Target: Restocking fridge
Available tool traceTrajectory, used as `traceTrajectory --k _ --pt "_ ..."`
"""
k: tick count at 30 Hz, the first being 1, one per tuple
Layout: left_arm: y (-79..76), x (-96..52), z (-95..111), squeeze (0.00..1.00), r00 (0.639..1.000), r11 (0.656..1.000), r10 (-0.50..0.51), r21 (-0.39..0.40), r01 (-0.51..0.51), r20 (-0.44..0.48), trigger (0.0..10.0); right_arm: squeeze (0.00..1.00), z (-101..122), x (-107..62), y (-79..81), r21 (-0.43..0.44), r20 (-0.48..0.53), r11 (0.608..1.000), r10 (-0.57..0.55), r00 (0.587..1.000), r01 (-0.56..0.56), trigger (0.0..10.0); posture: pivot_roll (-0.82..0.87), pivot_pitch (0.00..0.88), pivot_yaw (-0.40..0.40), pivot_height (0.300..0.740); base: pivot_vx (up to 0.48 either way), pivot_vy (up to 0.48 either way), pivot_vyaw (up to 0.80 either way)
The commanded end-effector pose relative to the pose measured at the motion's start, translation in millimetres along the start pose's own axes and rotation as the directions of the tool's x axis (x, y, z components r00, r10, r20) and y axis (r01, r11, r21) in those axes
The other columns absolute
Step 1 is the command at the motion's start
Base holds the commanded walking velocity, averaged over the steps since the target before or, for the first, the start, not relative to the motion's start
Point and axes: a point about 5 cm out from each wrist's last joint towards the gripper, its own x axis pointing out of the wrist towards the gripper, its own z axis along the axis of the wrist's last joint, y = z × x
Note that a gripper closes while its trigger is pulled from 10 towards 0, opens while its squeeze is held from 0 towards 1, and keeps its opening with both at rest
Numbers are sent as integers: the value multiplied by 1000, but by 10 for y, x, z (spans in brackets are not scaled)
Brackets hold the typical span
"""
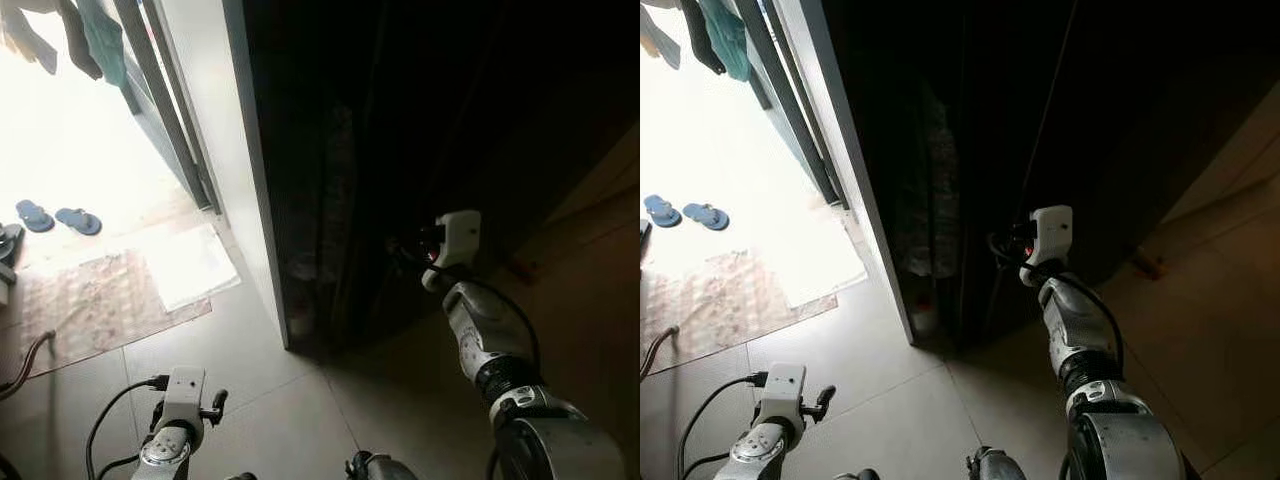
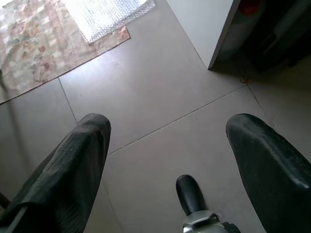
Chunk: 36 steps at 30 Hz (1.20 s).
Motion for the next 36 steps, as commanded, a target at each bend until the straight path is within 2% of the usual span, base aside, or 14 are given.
traceTrajectory --k 1,16,24,32,36 --pt "-2 -19 -45 0 1000 1000 12 -16 -12 -8 10000 0 128 96 89 -26 36 998 58 998 -57 10000 -127 194 -32 740 0 0 0" --pt "-61 5 55 0 999 1000 6 -28 -5 45 10000 0 426 340 233 -21 69 993 120 990 -119 10000 -99 171 -45 740 0 0 0" --pt "-70 12 94 0 998 1000 1 -26 1 68 10000 0 604 479 381 -16 90 985 172 981 -171 10000 -88 157 -43 740 0 0 0" --pt "-76 14 106 0 997 1000 -3 -22 5 74 10000 0 672 541 465 -7 91 983 185 978 -185 10000 -76 161 -43 740 0 0 0" --pt "-80 14 105 0 997 1000 -1 -23 3 74 10000 0 589 492 404 -2 86 988 157 984 -157 10000 -81 171 -44 740 0 0 0"
